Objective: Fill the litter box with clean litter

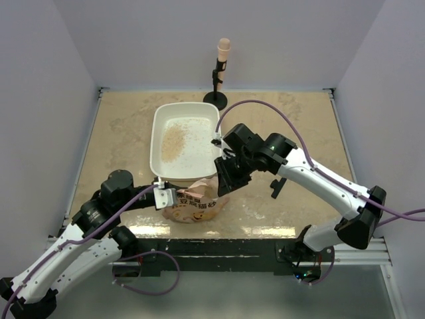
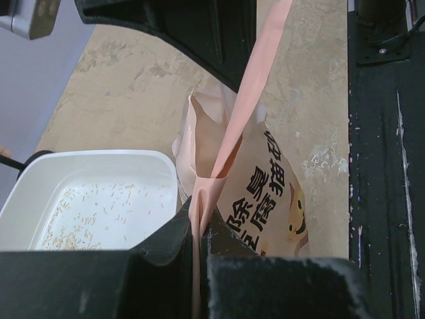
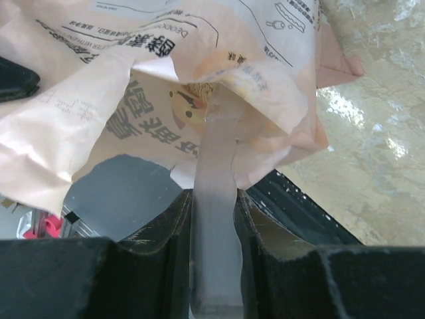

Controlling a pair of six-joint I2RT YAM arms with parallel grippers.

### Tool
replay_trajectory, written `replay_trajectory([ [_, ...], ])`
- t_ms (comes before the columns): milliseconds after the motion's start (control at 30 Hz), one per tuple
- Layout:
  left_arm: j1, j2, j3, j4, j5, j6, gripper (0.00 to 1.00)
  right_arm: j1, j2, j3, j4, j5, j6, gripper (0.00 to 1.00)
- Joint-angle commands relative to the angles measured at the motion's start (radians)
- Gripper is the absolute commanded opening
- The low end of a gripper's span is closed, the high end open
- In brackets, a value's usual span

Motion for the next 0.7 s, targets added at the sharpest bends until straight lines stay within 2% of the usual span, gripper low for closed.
replay_trajectory([
  [0, -0.003, -0.006, 0.014, 0.141, 0.027, -0.016, 0.00, 0.001, 0.014, -0.144, 0.074, 0.017, 0.018, 0.00],
  [133, -0.003, -0.011, 0.010, 0.141, 0.009, -0.017, 0.00, 0.001, -0.001, -0.265, 0.210, -0.079, 0.038, 0.00],
  [333, -0.003, -0.023, 0.000, 0.145, 0.009, -0.025, 0.00, -0.003, -0.038, -0.503, 0.505, -0.299, 0.098, 0.00],
  [467, -0.004, -0.029, 0.029, 0.076, -0.005, -0.014, 0.00, -0.034, -0.101, -0.660, 0.756, -0.452, 0.151, 0.00],
  [667, -0.003, -0.049, 0.045, -0.033, -0.088, 0.026, 0.00, -0.125, -0.180, -0.885, 1.008, -0.665, 0.182, 0.00],
])
